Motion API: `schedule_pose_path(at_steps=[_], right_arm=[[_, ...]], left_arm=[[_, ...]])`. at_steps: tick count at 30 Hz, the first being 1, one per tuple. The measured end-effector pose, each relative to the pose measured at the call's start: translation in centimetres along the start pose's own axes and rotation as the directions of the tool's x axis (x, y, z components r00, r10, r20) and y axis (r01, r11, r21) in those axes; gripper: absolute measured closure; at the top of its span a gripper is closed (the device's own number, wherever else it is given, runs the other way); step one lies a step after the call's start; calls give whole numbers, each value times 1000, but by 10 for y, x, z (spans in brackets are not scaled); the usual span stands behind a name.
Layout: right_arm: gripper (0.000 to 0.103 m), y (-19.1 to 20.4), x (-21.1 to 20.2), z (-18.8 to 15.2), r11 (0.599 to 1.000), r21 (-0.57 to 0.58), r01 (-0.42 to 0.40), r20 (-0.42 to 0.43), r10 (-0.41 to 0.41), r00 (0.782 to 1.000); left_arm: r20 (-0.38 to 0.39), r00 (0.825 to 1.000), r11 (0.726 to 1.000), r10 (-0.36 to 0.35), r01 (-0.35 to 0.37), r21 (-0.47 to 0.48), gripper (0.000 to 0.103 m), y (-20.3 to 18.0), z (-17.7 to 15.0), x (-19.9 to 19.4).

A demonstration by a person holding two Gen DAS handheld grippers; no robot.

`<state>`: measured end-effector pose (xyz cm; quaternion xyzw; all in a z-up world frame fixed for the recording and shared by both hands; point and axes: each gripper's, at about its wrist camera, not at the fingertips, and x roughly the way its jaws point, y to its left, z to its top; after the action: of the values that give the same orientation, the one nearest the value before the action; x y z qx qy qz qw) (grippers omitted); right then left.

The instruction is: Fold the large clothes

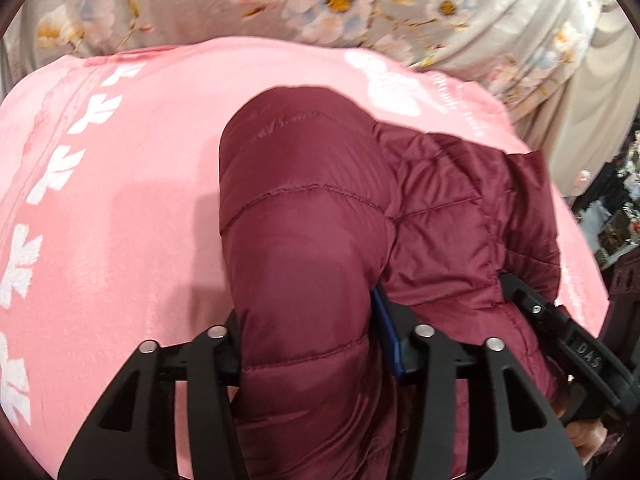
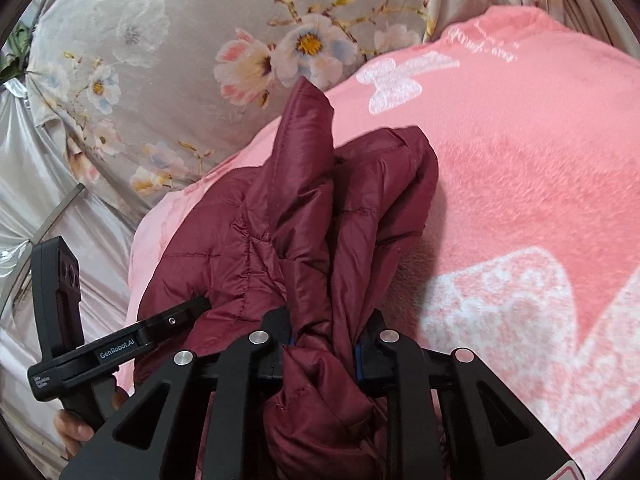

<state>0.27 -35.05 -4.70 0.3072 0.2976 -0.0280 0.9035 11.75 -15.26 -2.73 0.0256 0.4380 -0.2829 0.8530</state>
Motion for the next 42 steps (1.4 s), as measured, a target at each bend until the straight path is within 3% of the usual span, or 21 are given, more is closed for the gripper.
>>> schedule_pose_path(at_steps=[10, 19, 32, 42], right_arm=[[84, 22, -77, 4, 999, -46, 11, 166, -3, 986], [84, 59, -115, 12, 988, -139, 61, 288, -18, 958], [84, 115, -103, 26, 974, -227, 31, 314, 43, 948], [84, 169, -53, 34, 950, -311, -25, 284, 118, 951]], left_arm=[[142, 988, 994, -57, 43, 99, 61, -43, 6, -64], [258, 963, 985, -79, 36, 167, 61, -58, 12, -114], [374, 926, 990, -38, -16, 138, 61, -20, 26, -157], [452, 891, 988, 35, -98, 118, 61, 41, 43, -169]])
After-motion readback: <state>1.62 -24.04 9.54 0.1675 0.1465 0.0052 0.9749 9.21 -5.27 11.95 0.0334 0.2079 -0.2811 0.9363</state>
